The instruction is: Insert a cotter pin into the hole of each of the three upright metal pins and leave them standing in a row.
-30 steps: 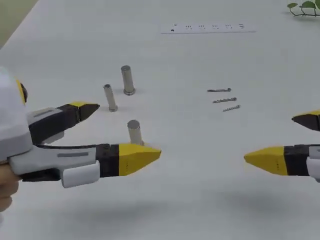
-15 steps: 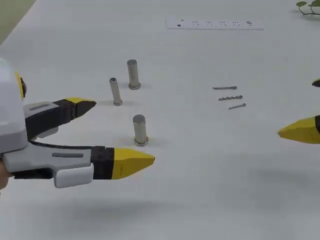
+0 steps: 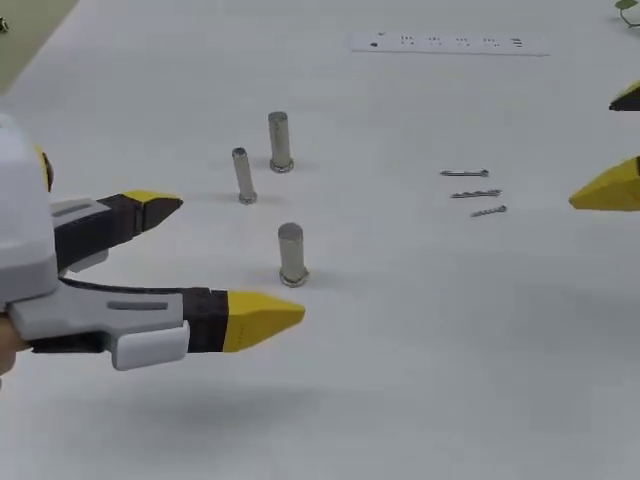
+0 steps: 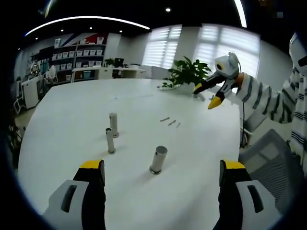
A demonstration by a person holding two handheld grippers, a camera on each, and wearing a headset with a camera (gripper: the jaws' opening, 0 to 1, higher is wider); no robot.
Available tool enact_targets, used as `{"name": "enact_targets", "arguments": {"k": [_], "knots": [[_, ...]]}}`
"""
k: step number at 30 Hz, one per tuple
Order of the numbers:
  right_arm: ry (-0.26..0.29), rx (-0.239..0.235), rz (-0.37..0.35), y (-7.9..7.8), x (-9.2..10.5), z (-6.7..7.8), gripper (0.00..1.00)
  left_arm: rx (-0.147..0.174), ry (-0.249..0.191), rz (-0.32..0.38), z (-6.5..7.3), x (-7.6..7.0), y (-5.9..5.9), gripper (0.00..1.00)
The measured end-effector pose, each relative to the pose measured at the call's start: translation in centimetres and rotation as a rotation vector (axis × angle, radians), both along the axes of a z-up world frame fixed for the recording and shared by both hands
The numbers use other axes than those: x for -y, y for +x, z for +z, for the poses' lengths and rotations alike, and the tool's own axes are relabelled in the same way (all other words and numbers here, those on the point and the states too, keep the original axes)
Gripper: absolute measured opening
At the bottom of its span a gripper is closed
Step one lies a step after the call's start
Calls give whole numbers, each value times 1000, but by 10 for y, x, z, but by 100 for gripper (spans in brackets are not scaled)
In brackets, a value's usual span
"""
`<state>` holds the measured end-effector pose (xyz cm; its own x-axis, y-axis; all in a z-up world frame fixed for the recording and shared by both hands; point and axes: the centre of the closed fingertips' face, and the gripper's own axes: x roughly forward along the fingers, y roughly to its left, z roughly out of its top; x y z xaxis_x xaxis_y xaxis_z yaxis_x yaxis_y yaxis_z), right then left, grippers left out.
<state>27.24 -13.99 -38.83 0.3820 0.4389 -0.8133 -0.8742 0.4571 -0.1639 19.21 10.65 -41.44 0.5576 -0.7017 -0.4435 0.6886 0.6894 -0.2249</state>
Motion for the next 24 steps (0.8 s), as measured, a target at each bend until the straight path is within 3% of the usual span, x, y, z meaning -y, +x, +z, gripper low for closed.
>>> {"name": "enact_targets", "arguments": {"k": [3, 6, 9, 24], "knots": [[-32, 26, 66, 10, -7, -2, 49, -11, 14, 8, -6, -4, -1, 99], [-43, 9, 114, 14, -15, -3, 44, -15, 25, 8, -9, -5, -2, 99], [-100, 9, 158, 20, -19, -6, 43, -16, 25, 11, -8, -6, -3, 99], [-188, -93, 282, 36, -39, -38, 28, -23, 13, 47, -7, -7, -9, 99]]}}
